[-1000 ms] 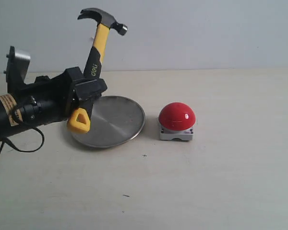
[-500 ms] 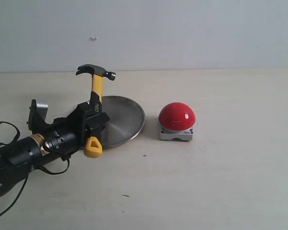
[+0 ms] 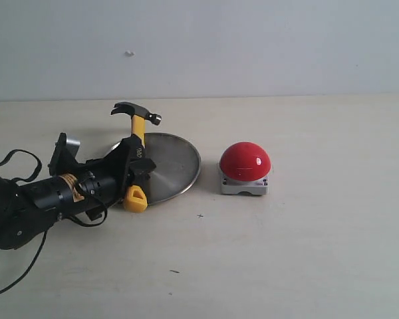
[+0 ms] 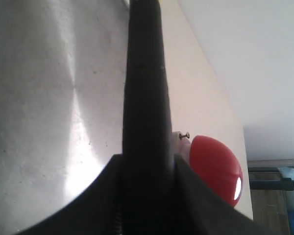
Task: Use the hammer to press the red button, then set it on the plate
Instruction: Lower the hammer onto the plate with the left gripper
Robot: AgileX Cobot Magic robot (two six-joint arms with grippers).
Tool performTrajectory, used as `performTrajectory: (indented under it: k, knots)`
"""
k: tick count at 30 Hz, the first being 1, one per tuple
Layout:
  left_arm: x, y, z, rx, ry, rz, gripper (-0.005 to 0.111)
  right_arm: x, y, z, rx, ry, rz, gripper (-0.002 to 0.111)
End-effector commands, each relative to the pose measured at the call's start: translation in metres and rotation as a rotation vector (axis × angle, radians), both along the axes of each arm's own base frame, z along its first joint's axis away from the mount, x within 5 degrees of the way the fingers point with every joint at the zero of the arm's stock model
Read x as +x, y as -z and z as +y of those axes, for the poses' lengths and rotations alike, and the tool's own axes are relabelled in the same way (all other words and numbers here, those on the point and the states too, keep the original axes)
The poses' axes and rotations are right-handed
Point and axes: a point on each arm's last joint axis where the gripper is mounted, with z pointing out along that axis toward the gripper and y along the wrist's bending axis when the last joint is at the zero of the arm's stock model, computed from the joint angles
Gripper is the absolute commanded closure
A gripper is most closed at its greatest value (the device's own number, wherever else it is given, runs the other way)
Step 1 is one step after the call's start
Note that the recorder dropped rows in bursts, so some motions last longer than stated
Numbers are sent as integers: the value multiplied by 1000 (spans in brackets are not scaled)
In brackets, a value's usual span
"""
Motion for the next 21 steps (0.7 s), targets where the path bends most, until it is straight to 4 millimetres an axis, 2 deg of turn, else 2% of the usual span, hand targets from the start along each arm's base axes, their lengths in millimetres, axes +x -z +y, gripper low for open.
performTrajectory:
  k: [1,5,18,21]
  knots:
    - [5,-9,-4,-19,6,-55,107,0,1,0,-8,-4,-4,108]
    - [4,-3,-2,31,-3,-5,107,0,1,0,-8,-4,-4,108]
    - [3,-3,-3,36,21,-13,107,0,1,0,-8,-4,-4,108]
    - [1,-3,-4,41,45,-13,101,0,1,0,-8,-4,-4,108]
